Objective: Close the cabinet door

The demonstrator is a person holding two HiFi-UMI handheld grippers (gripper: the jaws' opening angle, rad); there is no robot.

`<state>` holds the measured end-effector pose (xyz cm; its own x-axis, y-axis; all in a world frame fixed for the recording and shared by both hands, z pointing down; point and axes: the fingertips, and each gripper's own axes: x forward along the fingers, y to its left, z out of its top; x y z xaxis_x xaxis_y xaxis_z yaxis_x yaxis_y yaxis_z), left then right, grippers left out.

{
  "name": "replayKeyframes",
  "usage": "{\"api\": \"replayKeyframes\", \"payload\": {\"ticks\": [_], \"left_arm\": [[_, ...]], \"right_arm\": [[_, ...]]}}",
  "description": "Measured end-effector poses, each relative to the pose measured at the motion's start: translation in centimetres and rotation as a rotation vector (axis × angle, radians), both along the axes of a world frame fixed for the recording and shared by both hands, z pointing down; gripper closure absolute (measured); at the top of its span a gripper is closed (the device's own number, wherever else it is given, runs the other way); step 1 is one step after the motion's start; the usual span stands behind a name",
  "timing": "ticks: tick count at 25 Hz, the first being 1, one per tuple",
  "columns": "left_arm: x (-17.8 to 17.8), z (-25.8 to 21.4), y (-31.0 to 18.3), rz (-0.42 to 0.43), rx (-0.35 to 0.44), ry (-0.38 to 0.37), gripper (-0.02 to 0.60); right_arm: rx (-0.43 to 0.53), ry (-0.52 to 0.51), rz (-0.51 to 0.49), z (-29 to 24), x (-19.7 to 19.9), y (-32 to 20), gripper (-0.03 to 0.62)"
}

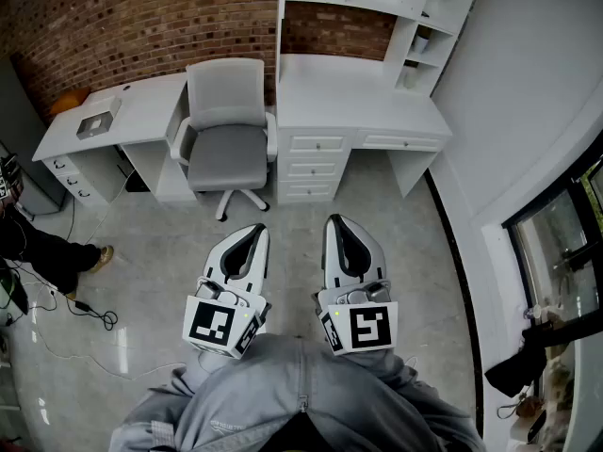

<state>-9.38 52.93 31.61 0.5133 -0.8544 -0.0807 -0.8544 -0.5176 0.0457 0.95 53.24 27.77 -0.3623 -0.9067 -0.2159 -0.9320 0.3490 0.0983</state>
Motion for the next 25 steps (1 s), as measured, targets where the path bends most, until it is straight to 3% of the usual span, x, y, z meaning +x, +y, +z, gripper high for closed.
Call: {"api": "replayKeyframes", "payload": {"ticks": [25], "left_arm": [[3.6,1.2,-0.8,-0.050,0.007,-0.011,0.577]], "right_arm": [[-0.027,-0.065,-0.087,1.5,3.5,-1.8,0.568]]}}
